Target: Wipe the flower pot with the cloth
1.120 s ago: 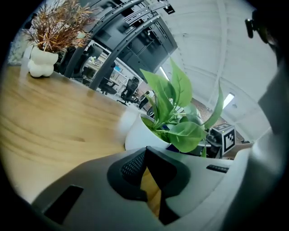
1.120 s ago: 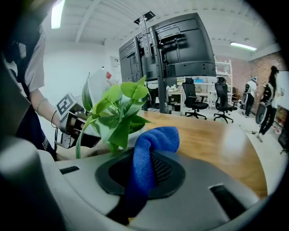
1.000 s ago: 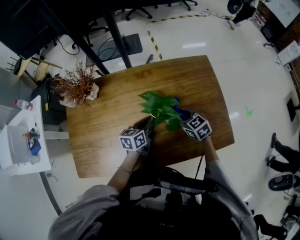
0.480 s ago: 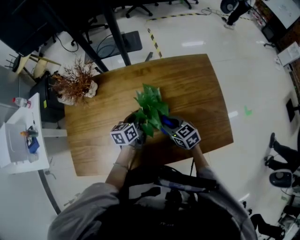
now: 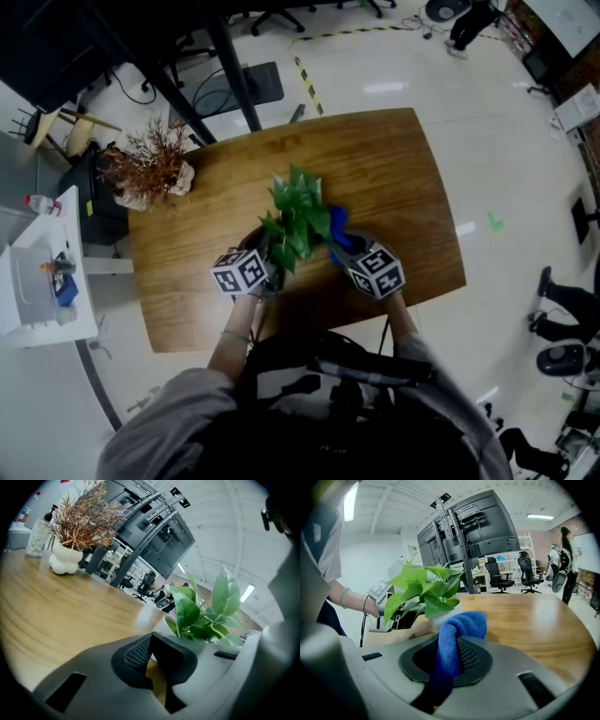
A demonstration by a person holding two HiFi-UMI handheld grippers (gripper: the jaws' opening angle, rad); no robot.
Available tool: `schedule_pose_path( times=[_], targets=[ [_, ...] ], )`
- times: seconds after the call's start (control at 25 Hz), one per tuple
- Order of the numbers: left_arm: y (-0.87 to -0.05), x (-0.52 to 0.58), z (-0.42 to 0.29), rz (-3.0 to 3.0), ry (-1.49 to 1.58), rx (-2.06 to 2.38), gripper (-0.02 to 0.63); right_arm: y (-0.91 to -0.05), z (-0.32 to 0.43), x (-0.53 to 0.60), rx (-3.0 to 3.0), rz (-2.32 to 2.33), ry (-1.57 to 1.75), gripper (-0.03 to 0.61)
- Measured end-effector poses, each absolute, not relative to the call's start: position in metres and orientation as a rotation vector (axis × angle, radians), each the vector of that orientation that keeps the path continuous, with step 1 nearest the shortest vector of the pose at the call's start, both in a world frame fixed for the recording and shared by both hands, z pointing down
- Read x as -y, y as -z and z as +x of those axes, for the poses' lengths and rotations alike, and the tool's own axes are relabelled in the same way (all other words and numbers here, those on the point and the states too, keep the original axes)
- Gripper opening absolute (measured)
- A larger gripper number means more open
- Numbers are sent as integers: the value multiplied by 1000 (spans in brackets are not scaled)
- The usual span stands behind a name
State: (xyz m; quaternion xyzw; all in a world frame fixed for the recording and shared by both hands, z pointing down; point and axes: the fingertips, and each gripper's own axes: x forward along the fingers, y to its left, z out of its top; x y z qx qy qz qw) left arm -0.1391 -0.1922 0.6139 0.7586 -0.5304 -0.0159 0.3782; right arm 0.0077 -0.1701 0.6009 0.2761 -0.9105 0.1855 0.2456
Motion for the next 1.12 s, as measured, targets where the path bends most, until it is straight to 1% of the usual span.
schedule_pose_path(
  times=[0.16, 0.36, 0.72, 1.12],
  targets=[
    [-619, 184, -126, 1948, 12, 1314, 6, -586, 16, 195, 2463, 732, -396, 57],
    [-621, 185, -120, 1952, 9, 1294, 6, -582, 2, 209, 2455, 592, -281, 57],
    [-617, 203, -136, 1955, 47, 1318, 6, -605, -17, 186, 2422, 480, -327, 57],
    [-615, 204, -150, 1942, 57, 1349, 6, -628, -24, 167, 2394, 555, -479, 57]
  ],
)
